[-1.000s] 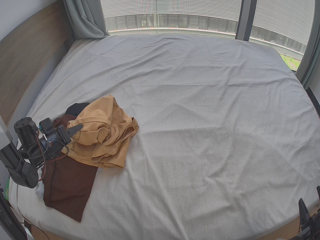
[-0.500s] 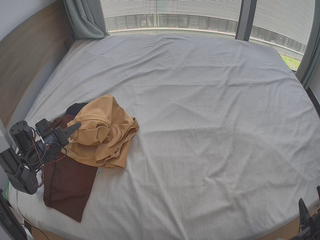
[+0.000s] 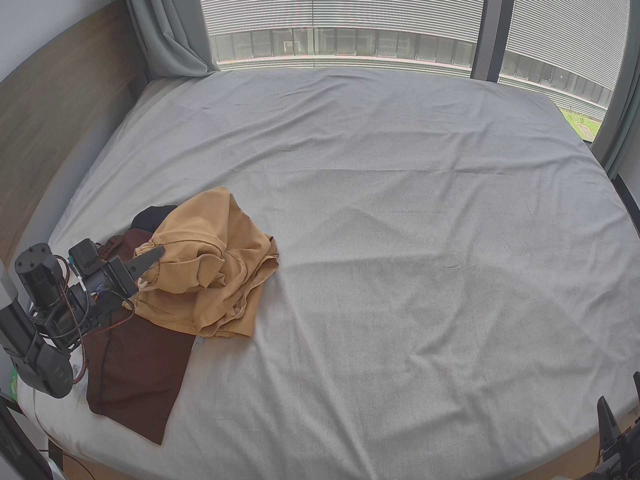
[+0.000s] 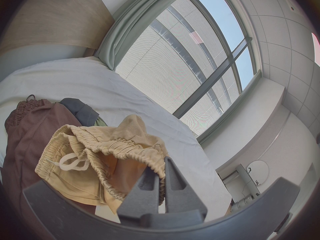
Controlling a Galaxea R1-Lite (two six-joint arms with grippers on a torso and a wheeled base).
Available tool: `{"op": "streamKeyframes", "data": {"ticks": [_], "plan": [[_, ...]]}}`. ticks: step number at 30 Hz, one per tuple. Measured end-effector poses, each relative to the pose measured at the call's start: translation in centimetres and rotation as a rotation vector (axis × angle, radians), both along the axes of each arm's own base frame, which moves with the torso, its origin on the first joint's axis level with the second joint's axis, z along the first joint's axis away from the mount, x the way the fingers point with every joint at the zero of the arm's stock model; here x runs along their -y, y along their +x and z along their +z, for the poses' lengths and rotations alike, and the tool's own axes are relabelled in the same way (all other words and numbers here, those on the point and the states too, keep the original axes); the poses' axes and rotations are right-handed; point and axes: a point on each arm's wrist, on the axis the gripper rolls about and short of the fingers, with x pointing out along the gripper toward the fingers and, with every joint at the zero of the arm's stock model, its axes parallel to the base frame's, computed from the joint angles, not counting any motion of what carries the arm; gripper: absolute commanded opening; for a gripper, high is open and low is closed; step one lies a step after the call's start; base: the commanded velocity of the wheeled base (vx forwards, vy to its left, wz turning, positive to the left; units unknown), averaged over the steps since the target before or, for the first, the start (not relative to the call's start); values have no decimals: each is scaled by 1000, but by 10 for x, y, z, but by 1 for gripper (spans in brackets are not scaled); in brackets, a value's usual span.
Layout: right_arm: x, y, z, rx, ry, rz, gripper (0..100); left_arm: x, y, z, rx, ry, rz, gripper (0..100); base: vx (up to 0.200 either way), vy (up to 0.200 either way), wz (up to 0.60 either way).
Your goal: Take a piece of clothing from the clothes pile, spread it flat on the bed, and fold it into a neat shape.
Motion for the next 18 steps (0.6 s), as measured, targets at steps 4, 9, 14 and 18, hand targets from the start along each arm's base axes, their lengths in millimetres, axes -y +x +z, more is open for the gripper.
{"op": "streamKeyframes", "data": {"ticks": [4,9,14,18], "plan": [[0,0,0,0,0,0,100,7,-4,5,-2,-26,22,0,0,0,0],[0,0,0,0,0,0,100,19,-13,10,-13,-68,4,0,0,0,0],[0,0,0,0,0,0,100,27,-20,14,-7,-74,13,0,0,0,0],[0,0,0,0,0,-1,100,36,-25,18,3,-85,22,0,0,0,0]]}}
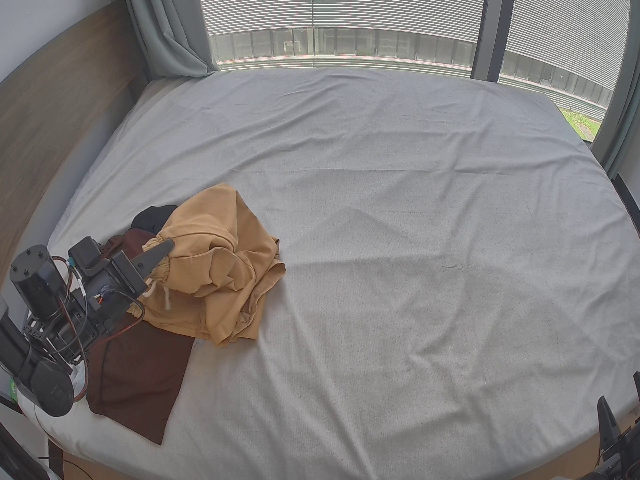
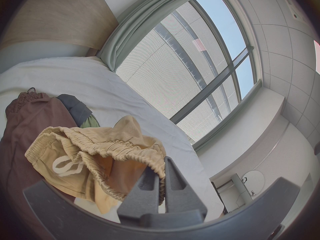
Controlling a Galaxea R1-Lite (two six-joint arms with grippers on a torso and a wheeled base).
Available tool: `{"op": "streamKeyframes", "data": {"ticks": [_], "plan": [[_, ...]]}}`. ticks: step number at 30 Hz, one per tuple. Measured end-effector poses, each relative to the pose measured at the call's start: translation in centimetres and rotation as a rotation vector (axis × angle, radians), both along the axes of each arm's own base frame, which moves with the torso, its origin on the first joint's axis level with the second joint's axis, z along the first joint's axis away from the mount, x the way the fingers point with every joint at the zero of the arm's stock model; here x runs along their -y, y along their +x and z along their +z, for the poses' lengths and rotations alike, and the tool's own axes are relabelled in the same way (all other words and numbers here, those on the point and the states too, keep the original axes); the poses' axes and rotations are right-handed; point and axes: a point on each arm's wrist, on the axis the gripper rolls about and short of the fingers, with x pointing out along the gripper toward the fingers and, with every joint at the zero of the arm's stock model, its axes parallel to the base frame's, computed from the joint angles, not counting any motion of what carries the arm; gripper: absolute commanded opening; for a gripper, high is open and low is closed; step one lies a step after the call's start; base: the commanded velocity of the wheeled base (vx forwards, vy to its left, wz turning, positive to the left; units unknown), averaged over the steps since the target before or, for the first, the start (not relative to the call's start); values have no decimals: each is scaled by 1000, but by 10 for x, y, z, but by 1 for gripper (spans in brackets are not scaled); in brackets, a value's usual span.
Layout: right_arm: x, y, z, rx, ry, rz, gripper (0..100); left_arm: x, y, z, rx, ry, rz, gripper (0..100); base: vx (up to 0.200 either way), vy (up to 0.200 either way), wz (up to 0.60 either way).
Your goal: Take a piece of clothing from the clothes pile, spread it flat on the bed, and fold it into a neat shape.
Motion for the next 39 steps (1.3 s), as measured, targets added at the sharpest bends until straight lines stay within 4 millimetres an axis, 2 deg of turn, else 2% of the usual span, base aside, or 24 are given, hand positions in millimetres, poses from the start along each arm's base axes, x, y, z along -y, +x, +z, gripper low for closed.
{"op": "streamKeyframes", "data": {"ticks": [15,24,39], "plan": [[0,0,0,-1,0,1,100,45,-14,21,8,-189,92,0,0,0,0],[0,0,0,-1,1,2,100,71,-15,30,16,-233,157,0,0,0,0],[0,0,0,-1,4,0,100,119,-23,52,19,-289,69,0,0,0,0]]}}
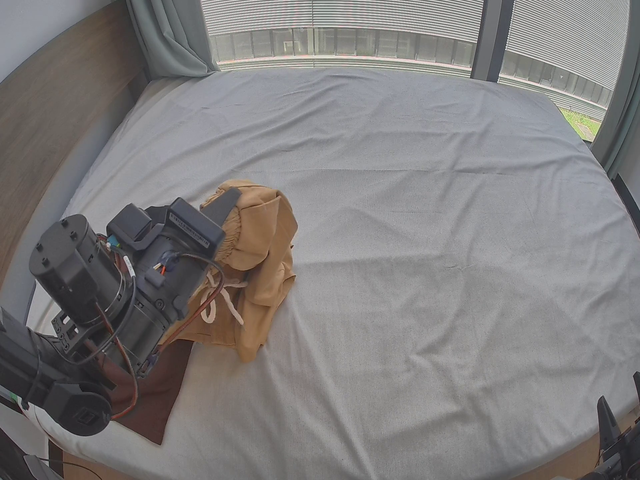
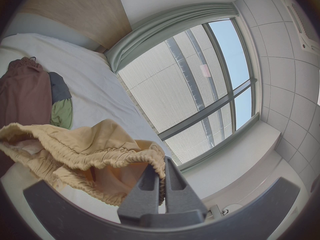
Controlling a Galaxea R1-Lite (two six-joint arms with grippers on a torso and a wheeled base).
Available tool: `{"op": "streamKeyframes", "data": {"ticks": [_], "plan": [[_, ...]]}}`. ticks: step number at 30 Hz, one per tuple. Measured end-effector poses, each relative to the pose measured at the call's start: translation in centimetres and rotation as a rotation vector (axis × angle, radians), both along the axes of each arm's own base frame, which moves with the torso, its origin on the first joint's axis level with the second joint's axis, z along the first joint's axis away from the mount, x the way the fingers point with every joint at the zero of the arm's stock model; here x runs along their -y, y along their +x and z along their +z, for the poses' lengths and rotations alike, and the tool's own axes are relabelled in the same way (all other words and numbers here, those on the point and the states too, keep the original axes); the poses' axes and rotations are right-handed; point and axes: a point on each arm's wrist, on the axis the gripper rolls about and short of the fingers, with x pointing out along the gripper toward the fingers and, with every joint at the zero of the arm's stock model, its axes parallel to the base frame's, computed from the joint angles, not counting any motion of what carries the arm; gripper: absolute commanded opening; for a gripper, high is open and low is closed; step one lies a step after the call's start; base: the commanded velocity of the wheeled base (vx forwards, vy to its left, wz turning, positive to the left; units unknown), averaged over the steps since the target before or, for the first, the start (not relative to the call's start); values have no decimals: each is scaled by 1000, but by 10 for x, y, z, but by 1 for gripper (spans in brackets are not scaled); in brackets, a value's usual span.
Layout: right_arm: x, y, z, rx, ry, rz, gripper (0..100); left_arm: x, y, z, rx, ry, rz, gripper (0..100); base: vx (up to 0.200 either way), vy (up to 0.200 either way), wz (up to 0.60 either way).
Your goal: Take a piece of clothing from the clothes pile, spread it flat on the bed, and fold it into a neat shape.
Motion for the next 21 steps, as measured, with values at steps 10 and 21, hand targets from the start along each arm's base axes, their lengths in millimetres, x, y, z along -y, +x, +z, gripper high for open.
{"op": "streamKeyframes", "data": {"ticks": [10,21], "plan": [[0,0,0,0,-2,0,100,22,-5,10,9,-8,-70,0,0,0,0],[0,0,0,0,-2,0,100,51,-15,23,-6,-14,-169,0,0,0,0]]}}
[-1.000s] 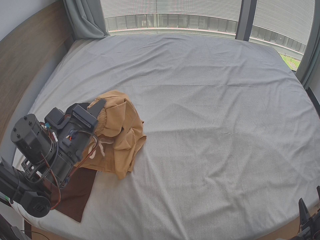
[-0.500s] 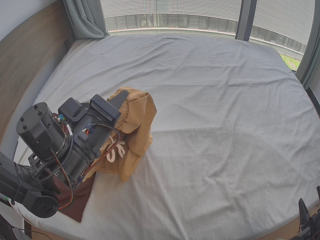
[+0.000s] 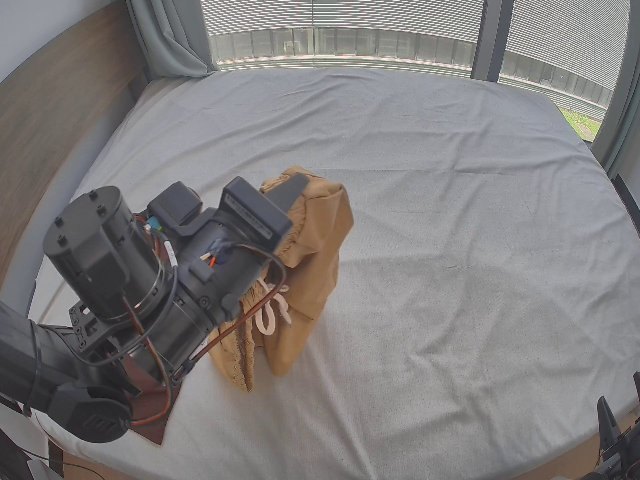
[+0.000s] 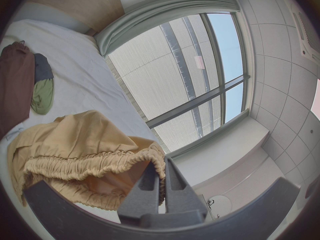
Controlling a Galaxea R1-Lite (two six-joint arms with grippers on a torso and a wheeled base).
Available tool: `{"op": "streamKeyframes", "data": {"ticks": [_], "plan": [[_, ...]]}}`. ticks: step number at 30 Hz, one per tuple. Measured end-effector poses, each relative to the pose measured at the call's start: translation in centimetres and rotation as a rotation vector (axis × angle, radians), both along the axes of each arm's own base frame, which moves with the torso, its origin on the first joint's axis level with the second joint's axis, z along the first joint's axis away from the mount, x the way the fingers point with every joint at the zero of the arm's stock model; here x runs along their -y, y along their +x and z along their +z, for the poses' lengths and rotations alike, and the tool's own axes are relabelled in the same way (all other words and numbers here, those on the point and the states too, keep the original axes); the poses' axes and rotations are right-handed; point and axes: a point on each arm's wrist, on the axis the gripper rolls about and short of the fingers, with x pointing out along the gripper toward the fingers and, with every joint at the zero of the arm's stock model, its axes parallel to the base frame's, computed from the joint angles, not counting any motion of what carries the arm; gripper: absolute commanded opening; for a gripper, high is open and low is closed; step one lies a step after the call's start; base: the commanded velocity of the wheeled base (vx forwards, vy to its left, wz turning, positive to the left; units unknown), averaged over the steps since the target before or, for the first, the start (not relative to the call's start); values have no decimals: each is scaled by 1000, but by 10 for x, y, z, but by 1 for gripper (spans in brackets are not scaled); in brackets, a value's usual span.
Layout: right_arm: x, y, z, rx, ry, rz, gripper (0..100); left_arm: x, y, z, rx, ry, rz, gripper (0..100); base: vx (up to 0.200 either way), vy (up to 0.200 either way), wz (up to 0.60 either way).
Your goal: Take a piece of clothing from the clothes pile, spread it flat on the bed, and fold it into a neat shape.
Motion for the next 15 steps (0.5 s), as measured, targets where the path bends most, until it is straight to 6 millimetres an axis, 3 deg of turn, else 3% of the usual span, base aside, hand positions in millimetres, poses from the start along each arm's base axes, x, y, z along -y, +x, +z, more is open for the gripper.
{"op": "streamKeyframes", "data": {"ticks": [15], "plan": [[0,0,0,0,0,-2,100,44,-9,11,-46,-16,-148,0,0,0,0]]}}
